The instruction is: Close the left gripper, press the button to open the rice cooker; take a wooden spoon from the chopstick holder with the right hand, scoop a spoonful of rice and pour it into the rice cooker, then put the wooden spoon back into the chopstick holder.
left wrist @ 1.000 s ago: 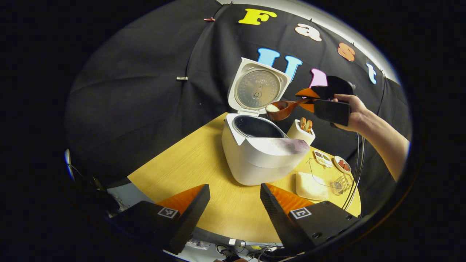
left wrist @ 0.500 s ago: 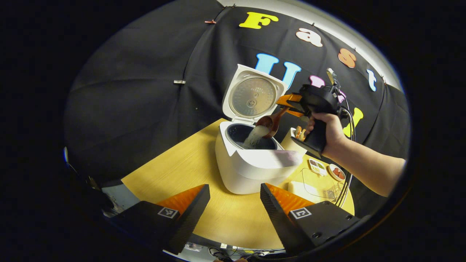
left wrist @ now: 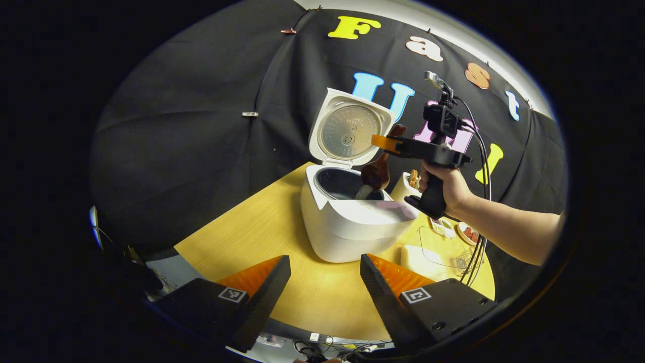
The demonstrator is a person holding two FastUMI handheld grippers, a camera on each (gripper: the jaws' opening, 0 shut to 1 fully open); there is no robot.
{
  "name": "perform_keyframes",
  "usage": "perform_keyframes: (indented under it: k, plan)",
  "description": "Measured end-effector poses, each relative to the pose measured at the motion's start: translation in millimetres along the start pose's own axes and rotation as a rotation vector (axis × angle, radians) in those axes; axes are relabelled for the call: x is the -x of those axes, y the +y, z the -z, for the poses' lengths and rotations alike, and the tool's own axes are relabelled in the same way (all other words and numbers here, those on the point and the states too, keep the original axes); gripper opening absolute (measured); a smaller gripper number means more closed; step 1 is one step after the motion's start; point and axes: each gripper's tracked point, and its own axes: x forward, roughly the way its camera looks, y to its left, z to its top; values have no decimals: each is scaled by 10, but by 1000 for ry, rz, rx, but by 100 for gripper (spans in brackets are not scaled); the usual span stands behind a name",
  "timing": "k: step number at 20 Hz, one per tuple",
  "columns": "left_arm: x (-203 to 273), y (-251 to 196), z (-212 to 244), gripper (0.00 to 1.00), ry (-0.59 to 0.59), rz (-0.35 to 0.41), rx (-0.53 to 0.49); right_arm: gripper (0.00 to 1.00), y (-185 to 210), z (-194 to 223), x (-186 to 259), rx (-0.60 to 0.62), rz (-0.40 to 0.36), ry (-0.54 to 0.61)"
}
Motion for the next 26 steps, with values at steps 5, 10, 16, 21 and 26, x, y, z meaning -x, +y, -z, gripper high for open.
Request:
perform_keyframes:
  k: [5, 10, 16, 21, 26]
  plan:
    - [43, -37, -8, 96, -15, -9, -37, 19, 91, 15, 4, -19, -21, 9]
    - [119, -148, -43, 98, -46, -4, -64, 19, -173, -224, 273, -196, 32, -12]
    - [126, -436, -40, 96, -57, 38, -68, 19, -868, -650, 1068, -423, 141, -76]
    - [73, -688, -46, 96, -56, 71, -70, 19, -1690, -711, 1978, -502, 292, -90]
    - [48, -984, -139, 96, -64, 89, 1, 19, -2647, -540, 3009, -468, 473, -87]
